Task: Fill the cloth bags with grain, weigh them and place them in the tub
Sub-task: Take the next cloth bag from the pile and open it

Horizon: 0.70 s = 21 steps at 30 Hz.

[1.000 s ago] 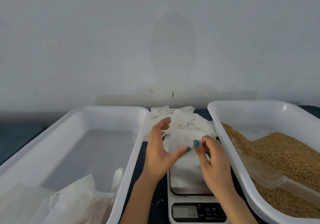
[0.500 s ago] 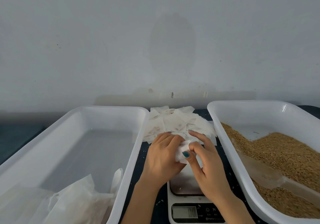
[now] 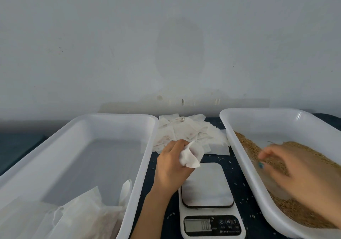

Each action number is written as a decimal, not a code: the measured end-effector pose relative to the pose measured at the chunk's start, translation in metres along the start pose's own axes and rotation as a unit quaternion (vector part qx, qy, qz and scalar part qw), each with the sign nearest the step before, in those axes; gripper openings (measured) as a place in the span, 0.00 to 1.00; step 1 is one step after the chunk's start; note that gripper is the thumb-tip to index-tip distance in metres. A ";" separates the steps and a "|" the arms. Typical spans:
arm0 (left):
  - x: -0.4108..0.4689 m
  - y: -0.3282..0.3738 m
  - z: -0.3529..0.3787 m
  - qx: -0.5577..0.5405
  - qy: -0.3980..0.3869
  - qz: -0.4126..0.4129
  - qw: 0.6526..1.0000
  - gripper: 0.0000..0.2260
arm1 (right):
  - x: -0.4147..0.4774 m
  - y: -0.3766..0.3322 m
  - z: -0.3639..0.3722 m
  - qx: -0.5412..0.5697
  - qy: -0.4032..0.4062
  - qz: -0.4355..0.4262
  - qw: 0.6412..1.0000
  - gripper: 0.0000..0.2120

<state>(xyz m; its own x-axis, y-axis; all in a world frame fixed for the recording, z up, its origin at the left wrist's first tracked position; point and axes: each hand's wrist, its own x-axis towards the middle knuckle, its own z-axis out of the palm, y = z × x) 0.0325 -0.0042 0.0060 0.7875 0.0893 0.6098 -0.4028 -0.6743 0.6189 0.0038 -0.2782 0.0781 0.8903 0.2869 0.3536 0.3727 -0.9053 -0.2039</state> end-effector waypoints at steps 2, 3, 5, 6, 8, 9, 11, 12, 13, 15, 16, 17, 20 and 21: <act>0.001 -0.001 0.001 -0.010 -0.001 -0.008 1.000 0.12 | 0.001 0.050 0.008 -0.057 -0.077 0.052 0.994 0.14; 0.002 -0.001 0.001 -0.017 -0.001 -0.009 1.000 0.12 | -0.001 0.073 0.015 -0.107 -0.120 0.069 0.985 0.16; 0.003 -0.002 0.001 -0.025 -0.005 -0.006 1.000 0.13 | -0.007 0.114 0.030 -0.172 -0.192 0.115 0.959 0.28; 0.003 -0.003 0.001 -0.026 -0.009 -0.005 1.000 0.13 | -0.009 0.130 0.041 -0.181 -0.210 0.145 0.950 0.31; 0.002 -0.004 0.001 -0.028 -0.015 -0.008 0.999 0.13 | -0.018 0.162 0.058 -0.194 -0.225 0.181 0.938 0.30; 0.002 -0.004 0.001 -0.029 -0.014 -0.009 0.999 0.13 | -0.020 0.178 0.069 -0.198 -0.225 0.187 0.936 0.26; 0.002 -0.003 0.001 -0.028 -0.011 -0.010 0.999 0.13 | -0.022 0.204 0.086 -0.190 -0.206 0.160 0.947 0.17; 0.002 -0.003 0.002 -0.027 -0.011 -0.009 1.000 0.13 | -0.022 0.211 0.090 -0.177 -0.197 0.147 0.953 0.14; 0.002 -0.003 0.001 -0.027 -0.012 -0.008 1.000 0.13 | -0.020 0.212 0.088 -0.172 -0.189 0.143 0.956 0.12; 0.002 -0.003 0.001 -0.031 -0.017 -0.004 0.999 0.13 | -0.013 0.203 0.074 -0.193 -0.162 0.102 0.962 0.12; 0.002 -0.003 0.001 -0.034 -0.018 -0.003 0.999 0.13 | -0.007 0.193 0.065 -0.216 -0.161 0.085 0.959 0.11; 0.002 -0.002 0.000 -0.036 -0.019 -0.001 0.999 0.13 | -0.002 0.189 0.057 -0.232 -0.167 0.080 0.955 0.11; 0.002 -0.001 0.000 -0.037 -0.025 0.001 0.999 0.13 | 0.015 0.181 0.038 -0.230 -0.180 0.063 0.954 0.07; 0.002 -0.001 -0.001 -0.036 -0.026 0.003 0.999 0.13 | 0.021 0.181 0.032 -0.212 -0.192 0.061 0.956 0.06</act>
<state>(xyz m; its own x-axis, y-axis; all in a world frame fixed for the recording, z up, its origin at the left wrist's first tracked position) 0.0338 -0.0031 0.0068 0.8076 0.0469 0.5879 -0.4379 -0.6200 0.6510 0.0983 -0.4257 0.0197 0.9813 0.1905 -0.0264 0.1919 -0.9619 0.1946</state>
